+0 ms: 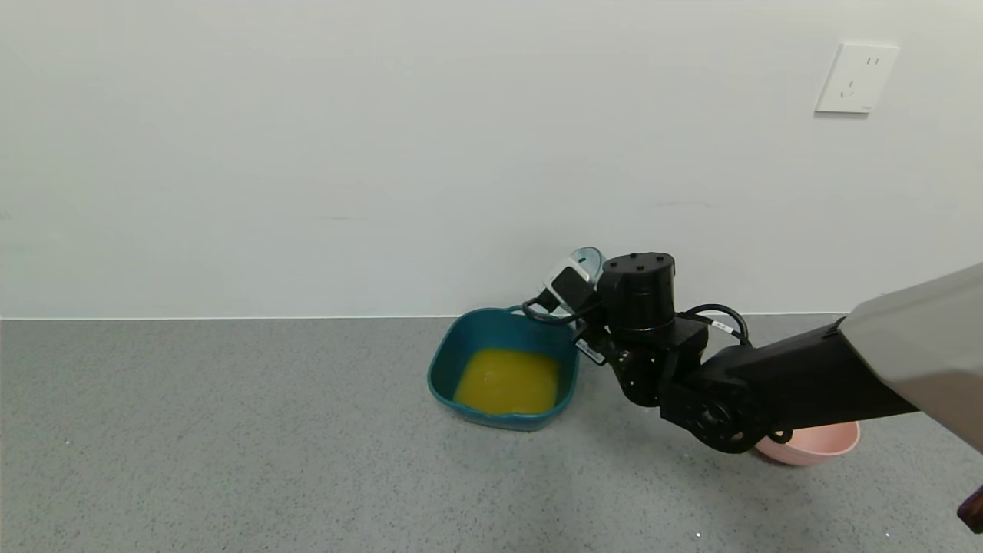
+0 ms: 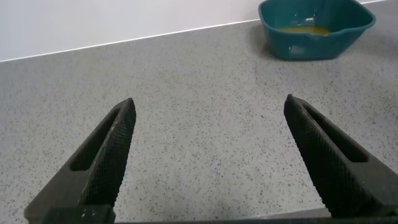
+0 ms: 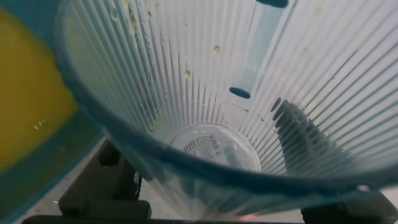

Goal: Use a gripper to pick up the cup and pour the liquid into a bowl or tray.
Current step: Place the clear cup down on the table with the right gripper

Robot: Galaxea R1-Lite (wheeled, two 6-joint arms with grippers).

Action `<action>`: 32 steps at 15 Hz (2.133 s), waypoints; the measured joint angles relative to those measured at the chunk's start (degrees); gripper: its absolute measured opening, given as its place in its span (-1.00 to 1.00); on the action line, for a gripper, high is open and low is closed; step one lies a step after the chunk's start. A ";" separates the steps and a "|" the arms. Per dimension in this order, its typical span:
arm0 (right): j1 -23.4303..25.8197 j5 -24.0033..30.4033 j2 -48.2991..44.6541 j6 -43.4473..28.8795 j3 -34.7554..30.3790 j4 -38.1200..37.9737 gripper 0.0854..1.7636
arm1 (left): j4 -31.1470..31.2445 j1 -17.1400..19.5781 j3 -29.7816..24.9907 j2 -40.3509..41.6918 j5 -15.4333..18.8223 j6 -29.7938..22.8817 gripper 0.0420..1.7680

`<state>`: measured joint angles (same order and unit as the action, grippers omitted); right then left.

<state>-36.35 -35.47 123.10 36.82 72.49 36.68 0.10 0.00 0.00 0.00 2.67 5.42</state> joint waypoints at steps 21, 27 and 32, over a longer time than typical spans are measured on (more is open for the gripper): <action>6.06 0.26 2.43 -46.68 -15.08 17.15 0.51 | 0.00 0.00 0.00 0.00 0.02 0.00 0.94; 9.05 0.45 9.36 -46.62 -11.33 18.86 0.51 | 0.00 0.00 0.00 0.00 0.02 0.00 0.94; 11.76 2.38 14.19 -46.43 -6.36 18.16 0.51 | 0.00 0.00 0.00 0.00 0.02 0.00 0.94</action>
<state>-24.59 -33.10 137.29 -9.62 66.12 54.85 0.10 0.00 0.00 0.00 2.69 5.42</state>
